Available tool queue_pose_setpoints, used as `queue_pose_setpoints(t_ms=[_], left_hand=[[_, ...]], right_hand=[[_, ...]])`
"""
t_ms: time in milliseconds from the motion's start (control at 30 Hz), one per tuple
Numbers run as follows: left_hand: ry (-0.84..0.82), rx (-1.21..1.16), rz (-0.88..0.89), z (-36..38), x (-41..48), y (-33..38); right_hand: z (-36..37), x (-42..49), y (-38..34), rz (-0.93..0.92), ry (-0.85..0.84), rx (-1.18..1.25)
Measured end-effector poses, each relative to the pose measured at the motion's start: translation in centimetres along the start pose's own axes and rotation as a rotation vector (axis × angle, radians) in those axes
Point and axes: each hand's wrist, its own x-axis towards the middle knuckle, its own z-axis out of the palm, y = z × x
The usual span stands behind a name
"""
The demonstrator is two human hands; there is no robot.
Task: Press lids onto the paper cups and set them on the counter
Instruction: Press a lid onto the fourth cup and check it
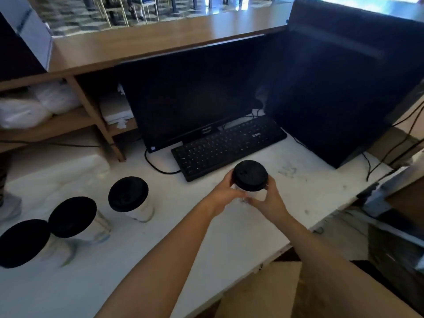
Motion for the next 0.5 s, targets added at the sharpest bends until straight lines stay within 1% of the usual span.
queue_pose_setpoints(t_ms=[100,267,500], left_hand=[[0.023,-0.014,0.016,-0.1,0.2,0.1],[0.102,-0.007,0.084,-1.1,-1.5,-0.3],[0.223,-0.031,0.139,-5.0,-9.6,-3.0]], right_hand=[[0.1,1.2,-0.5,0.019,-0.04,0.104],[1.4,0.5,-1.3,-0.011,-0.05,0.147],[6.0,-5.0,-4.7,-0.105,-0.202,0.159]])
